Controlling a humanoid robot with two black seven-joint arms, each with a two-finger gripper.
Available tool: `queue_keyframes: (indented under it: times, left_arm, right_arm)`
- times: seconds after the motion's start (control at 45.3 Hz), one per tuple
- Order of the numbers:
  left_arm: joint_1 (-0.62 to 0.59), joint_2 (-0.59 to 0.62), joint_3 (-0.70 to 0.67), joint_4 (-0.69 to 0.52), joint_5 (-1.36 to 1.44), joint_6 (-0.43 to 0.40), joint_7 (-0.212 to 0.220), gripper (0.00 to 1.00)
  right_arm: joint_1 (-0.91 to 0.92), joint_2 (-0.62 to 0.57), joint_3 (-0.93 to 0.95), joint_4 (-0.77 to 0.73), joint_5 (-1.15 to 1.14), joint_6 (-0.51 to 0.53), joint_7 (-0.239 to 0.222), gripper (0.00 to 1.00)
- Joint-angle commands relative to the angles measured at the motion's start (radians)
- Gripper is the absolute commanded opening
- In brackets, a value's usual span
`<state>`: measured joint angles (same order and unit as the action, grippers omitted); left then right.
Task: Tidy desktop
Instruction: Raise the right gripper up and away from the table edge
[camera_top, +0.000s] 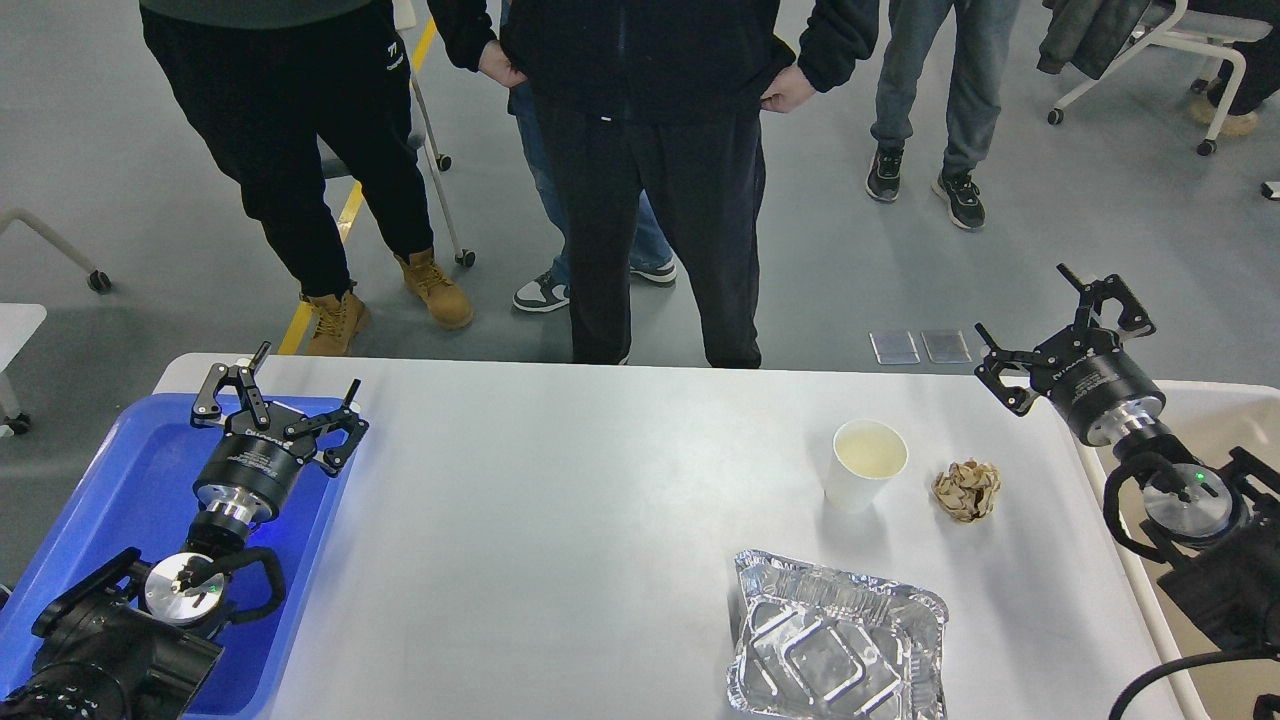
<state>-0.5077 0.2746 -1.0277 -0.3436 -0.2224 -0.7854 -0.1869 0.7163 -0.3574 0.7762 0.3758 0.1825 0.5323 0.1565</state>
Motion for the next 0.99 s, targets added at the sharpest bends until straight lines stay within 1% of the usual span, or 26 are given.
queue_keyframes:
  times: [0.0, 0.309, 0.552, 0.641, 0.707, 0.773, 0.862, 0.972]
  left_arm:
    - [0.000, 0.000, 0.000, 0.000, 0.000, 0.000, 0.001, 1.00]
    - [-0.002, 0.003, 0.009, 0.000, -0.002, 0.000, -0.005, 1.00]
    - [0.000, 0.003, 0.008, 0.000, -0.002, 0.000, -0.005, 1.00]
    - [-0.002, 0.003, 0.009, 0.000, -0.002, 0.000, -0.005, 1.00]
    - [-0.002, 0.003, 0.008, 0.000, -0.003, 0.000, -0.005, 1.00]
    - [-0.002, 0.003, 0.009, 0.000, -0.002, 0.000, -0.005, 1.00]
    - [-0.002, 0.003, 0.009, 0.000, -0.002, 0.000, -0.005, 1.00]
    - [-0.002, 0.003, 0.009, 0.000, -0.002, 0.000, -0.006, 1.00]
  right_arm:
    - [-0.001, 0.000, 0.000, 0.000, 0.000, 0.002, 0.000, 1.00]
    - [0.002, -0.003, -0.021, 0.018, -0.003, 0.002, 0.000, 1.00]
    - [0.005, -0.067, -0.023, 0.098, -0.058, -0.009, -0.008, 1.00]
    - [0.026, -0.097, -0.035, 0.104, -0.086, -0.012, -0.012, 1.00]
    - [0.052, -0.141, -0.075, 0.135, -0.097, -0.012, -0.029, 1.00]
    - [0.074, -0.225, -0.142, 0.207, -0.091, -0.025, -0.043, 1.00]
    - [0.121, -0.328, -0.253, 0.304, -0.092, -0.046, -0.046, 1.00]
    - [0.242, -0.428, -0.414, 0.379, -0.094, -0.044, -0.046, 1.00]
